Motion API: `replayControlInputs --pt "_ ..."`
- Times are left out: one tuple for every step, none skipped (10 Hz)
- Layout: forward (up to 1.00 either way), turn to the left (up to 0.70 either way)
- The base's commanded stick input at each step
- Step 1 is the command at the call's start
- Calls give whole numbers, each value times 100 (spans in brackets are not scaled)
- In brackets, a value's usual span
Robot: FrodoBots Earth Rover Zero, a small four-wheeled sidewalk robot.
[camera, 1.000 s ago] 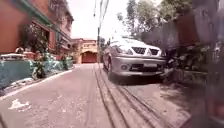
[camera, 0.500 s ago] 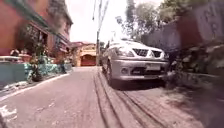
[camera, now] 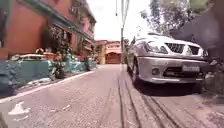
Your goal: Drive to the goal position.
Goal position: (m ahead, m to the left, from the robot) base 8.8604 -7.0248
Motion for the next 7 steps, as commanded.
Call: replayControlInputs --pt "70 0" --pt "70 0" --pt "70 0" --pt "70 0" --pt "70 0" --pt "70 0" --pt "70 0"
